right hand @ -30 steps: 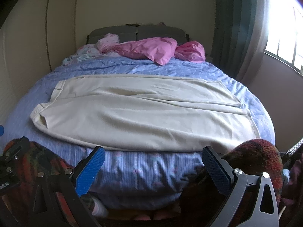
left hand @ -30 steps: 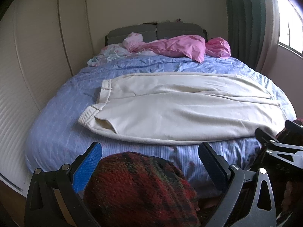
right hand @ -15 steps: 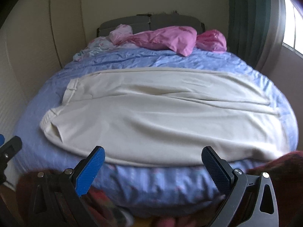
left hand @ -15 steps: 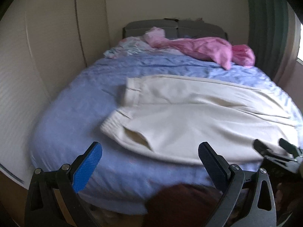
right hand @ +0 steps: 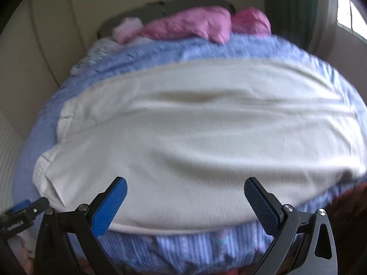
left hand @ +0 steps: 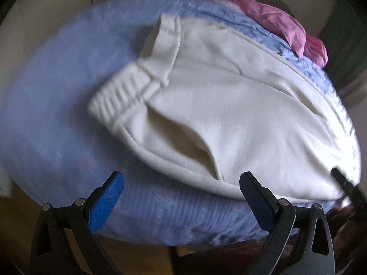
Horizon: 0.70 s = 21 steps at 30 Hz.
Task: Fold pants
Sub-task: 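Lower both tools to the trouser hem and close both grippers on it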
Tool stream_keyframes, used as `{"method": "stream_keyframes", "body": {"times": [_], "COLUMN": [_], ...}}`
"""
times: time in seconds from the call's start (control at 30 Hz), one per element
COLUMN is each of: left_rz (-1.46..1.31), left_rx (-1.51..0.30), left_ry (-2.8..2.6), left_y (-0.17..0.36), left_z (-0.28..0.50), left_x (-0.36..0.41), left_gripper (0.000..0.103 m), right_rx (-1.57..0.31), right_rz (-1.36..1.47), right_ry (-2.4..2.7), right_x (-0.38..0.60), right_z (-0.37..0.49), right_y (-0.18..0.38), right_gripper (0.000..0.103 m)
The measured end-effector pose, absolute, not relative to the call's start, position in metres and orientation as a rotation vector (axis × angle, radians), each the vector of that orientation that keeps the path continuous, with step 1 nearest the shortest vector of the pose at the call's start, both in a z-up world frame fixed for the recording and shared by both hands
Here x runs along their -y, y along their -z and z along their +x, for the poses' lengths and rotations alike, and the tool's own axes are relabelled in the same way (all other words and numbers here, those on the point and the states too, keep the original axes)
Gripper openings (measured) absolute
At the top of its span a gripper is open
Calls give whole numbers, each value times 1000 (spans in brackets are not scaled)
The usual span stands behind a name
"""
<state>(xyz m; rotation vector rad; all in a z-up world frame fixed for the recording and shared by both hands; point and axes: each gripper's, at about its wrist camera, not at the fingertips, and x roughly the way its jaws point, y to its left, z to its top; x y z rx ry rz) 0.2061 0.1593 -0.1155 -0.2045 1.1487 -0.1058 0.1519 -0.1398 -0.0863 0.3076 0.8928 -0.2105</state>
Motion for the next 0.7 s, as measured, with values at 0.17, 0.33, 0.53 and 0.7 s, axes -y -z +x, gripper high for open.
{"method": "stream_keyframes", "body": {"times": [0.17,0.33,0.53,0.7], "left_rz": [-263,-283,-270,-230], "left_rx": [-1156,-1165,-1174,-1179], "left_ry": [105,121,135,134], "left_y": [127,137,145,149], "left_z": [204,204,211,218], "left_x": [-158,-155,-146,-136], "left_gripper": [100,99,95,85], "right_rx": [-955,-955,-926,-888], "right_rz": [405,476,499,505], "right_ry": [204,239,245,268], "right_x": [145,156,164,174], "right_z": [138,121,107,108], "right_y": [114,135,153,164], "right_gripper": [103,102,96,90]}}
